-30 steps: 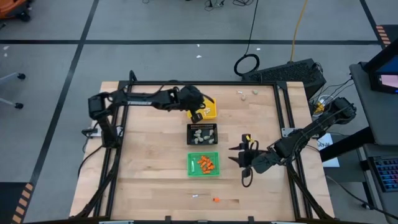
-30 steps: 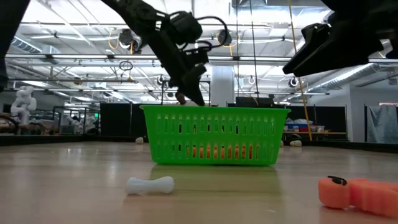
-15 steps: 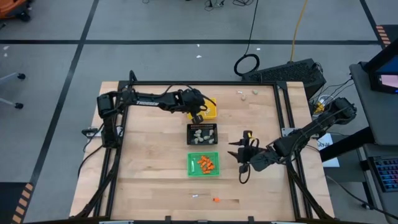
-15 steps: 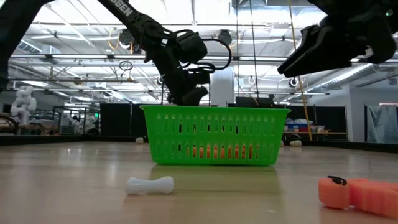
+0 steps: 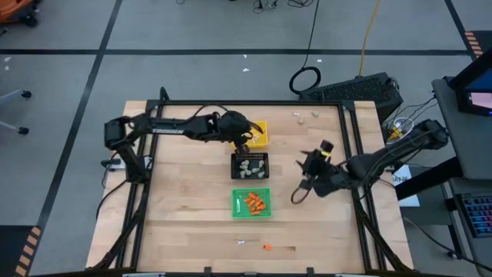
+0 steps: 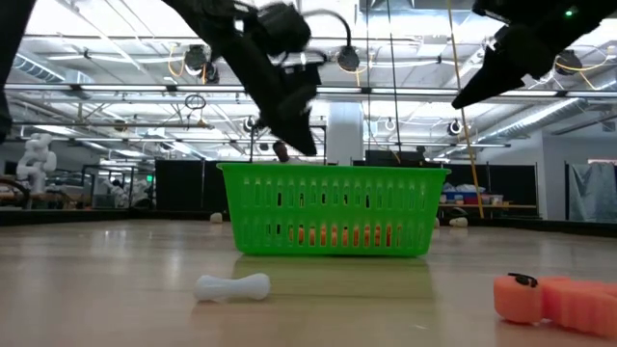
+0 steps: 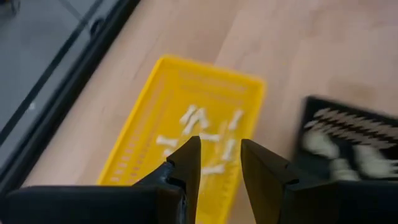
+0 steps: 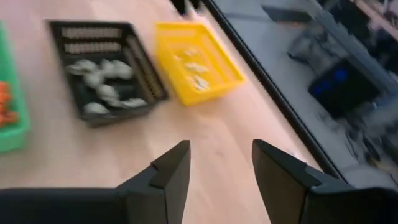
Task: Sort Halloween decoration
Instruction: Put the gray skull toy into the black basket
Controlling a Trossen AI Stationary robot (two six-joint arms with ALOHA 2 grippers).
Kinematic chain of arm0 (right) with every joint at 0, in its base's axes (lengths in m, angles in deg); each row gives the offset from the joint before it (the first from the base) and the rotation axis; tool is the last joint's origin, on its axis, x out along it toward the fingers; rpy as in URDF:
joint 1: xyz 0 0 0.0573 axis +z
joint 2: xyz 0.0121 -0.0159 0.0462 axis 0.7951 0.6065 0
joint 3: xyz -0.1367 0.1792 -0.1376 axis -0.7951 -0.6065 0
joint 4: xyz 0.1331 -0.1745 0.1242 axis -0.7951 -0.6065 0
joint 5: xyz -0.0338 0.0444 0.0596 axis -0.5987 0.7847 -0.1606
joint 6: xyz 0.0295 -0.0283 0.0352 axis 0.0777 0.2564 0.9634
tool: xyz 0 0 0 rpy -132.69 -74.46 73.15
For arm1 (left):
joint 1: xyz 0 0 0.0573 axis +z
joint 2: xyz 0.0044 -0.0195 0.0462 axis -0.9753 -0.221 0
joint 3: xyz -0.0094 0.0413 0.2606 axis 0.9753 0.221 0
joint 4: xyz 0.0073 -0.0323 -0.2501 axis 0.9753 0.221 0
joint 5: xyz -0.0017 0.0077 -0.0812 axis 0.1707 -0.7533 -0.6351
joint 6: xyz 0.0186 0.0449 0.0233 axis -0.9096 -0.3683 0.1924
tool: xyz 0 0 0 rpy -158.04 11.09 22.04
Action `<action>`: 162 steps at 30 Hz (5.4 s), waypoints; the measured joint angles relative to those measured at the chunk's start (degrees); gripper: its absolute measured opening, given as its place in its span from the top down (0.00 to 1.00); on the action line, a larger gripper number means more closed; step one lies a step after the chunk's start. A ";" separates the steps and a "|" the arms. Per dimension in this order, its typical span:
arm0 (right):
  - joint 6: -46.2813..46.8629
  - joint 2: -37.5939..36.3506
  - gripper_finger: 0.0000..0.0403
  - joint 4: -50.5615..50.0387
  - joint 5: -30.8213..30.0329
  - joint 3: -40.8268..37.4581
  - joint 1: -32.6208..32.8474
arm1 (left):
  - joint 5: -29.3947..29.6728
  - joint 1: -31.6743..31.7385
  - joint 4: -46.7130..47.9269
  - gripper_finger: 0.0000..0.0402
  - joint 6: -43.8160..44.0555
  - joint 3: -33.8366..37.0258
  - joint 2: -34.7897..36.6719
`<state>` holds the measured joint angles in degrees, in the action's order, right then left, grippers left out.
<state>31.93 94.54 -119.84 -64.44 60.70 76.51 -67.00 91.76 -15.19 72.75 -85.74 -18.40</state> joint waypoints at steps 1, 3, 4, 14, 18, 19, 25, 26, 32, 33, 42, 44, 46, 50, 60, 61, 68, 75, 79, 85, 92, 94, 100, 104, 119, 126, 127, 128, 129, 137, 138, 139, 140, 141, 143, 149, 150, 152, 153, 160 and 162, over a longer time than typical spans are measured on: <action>0.03 -0.81 0.61 -1.95 0.71 0.66 -1.72 | 0.00 -0.73 -0.63 0.72 -0.01 0.56 1.11; -1.44 -2.35 0.61 -3.45 1.53 1.44 -5.76 | 0.06 -2.44 -3.82 0.72 0.01 2.39 3.35; -3.47 -3.00 0.61 -3.37 2.65 1.50 -8.22 | 0.34 -3.30 -5.25 0.72 0.00 3.93 4.55; -24.06 -0.42 0.59 6.42 29.13 1.50 -39.17 | 9.12 -12.58 -20.89 0.72 3.97 17.46 11.09; -28.67 3.80 0.54 11.23 36.51 1.54 -47.78 | 15.93 -16.56 -21.23 0.72 5.70 19.06 10.92; -29.20 5.13 0.53 11.65 37.43 1.48 -49.49 | 17.54 -17.38 -22.12 0.72 5.16 19.07 10.88; -29.43 14.84 0.43 18.18 41.56 1.50 -58.48 | 20.63 -20.49 -28.76 0.72 1.86 18.98 11.03; -28.87 16.45 0.41 18.59 42.47 1.50 -59.48 | 20.57 -21.01 -29.73 0.72 1.35 18.98 11.04; -18.61 24.27 0.32 20.95 42.71 1.41 -63.30 | 20.59 -22.93 -29.14 0.72 -0.11 18.98 11.03; -17.95 25.08 0.31 22.39 42.42 1.41 -63.55 | 20.68 -23.03 -29.30 0.72 -0.32 18.98 11.03; -15.66 26.81 0.27 24.15 39.63 1.47 -65.02 | 20.85 -23.19 -29.44 0.72 -0.47 18.98 11.03; -15.21 26.81 0.27 23.99 39.42 1.34 -65.02 | 20.85 -23.19 -29.48 0.72 -0.47 18.98 11.03; -14.79 26.80 0.27 25.15 38.53 0.86 -65.04 | 20.85 -23.19 -29.47 0.72 -0.47 18.98 11.03; -13.53 26.81 0.27 27.39 38.15 -0.69 -65.23 | 20.85 -23.19 -29.49 0.72 -0.43 18.98 11.03; -11.80 26.81 0.32 32.64 38.20 -3.86 -65.91 | 20.85 -23.19 -29.49 0.72 -0.36 18.98 11.03; -11.74 26.81 0.33 33.38 38.19 -4.08 -66.01 | 20.85 -23.19 -29.49 0.72 -0.36 18.98 11.03; -10.05 28.09 0.38 35.22 38.17 -4.93 -66.31 | 20.83 -23.30 -29.49 0.72 -0.32 18.98 11.03; -10.03 33.01 0.43 39.40 38.24 -4.91 -66.22 | 20.44 -23.38 -29.49 0.72 -0.08 18.98 11.03; -9.89 33.00 0.45 39.66 38.30 -4.89 -66.22 | 20.41 -23.82 -29.49 0.72 -0.19 18.96 11.03; -9.79 32.89 0.52 38.12 38.28 -4.86 -66.22 | 20.41 -23.98 -29.49 0.72 -1.11 18.96 11.03; -9.13 32.95 0.64 35.76 38.46 -4.85 -66.22 | 20.41 -24.10 -29.49 0.72 -1.44 18.96 11.03; -8.78 32.97 0.66 34.46 38.43 -4.85 -66.22 | 20.41 -24.36 -29.49 0.72 -1.48 18.96 11.03; -7.89 33.02 0.63 32.07 38.32 -4.86 -66.13 | 20.41 -24.72 -29.49 0.72 -1.50 18.96 11.03; -7.54 33.04 0.57 31.35 38.18 -4.90 -66.13 | 20.41 -24.70 -29.47 0.72 -1.50 18.96 11.03; -2.74 32.56 0.60 44.41 34.75 -12.25 -62.71 | 20.41 -24.70 -29.10 0.72 -1.78 18.94 11.01; -1.96 32.62 0.60 44.23 28.50 -12.27 -59.09 | 20.41 -24.70 -29.10 0.72 -1.92 18.94 11.00; -1.61 32.62 0.61 44.19 27.85 -12.27 -58.70 | 20.41 -24.70 -29.10 0.72 -1.92 18.94 11.00; -1.18 32.62 0.61 44.08 27.61 -12.27 -58.39 | 20.41 -24.70 -29.10 0.72 -1.92 18.94 11.00; -0.83 32.62 0.62 43.85 27.49 -12.27 -58.24 | 20.41 -24.70 -29.10 0.72 -1.92 18.94 11.00; 0.59 32.58 0.77 42.37 27.55 -12.27 -57.48 | 20.41 -24.69 -29.10 0.72 -1.92 18.94 11.00; 0.53 32.54 0.79 42.32 27.57 -12.27 -57.48 | 20.41 -24.69 -29.09 0.72 -1.92 18.94 11.00; 0.51 32.54 0.81 42.31 27.58 -12.27 -57.48 | 20.41 -24.70 -29.08 0.72 -1.92 18.94 11.00; 0.43 32.54 0.83 42.30 27.59 -12.27 -57.47 | 20.41 -24.68 -29.08 0.72 -1.90 18.94 11.00; 0.28 32.54 0.84 42.29 27.59 -12.27 -57.46 | 20.41 -24.68 -29.08 0.72 -1.89 18.94 11.00; 0.04 32.54 0.85 42.26 27.62 -12.27 -57.46 | 20.41 -24.70 -29.10 0.72 -1.89 18.94 11.00; -1.64 32.39 0.85 42.28 27.84 -12.27 -57.46 | 20.41 -24.68 -29.10 0.72 -1.87 18.94 11.00; -2.08 32.02 0.85 42.05 28.08 -12.27 -57.48 | 20.41 -24.70 -29.08 0.72 -1.87 18.94 11.00; -3.03 30.85 0.86 41.67 29.38 -12.27 -57.23 | 20.41 -24.68 -29.10 0.72 -1.87 18.94 11.00; -3.44 29.92 0.86 41.59 29.77 -12.27 -56.99 | 20.41 -24.70 -29.08 0.72 -1.87 18.94 11.00; -6.33 18.77 0.86 39.02 41.60 -12.60 -54.94 | 20.41 -24.69 -29.08 0.72 -1.89 18.94 11.00; -6.98 14.50 0.86 38.40 45.43 -12.43 -54.08 | 20.41 -24.68 -29.08 0.72 -1.89 18.94 11.00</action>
<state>24.95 109.04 -81.44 -19.00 48.28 22.43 -46.58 67.08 -44.27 70.85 -66.80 -7.40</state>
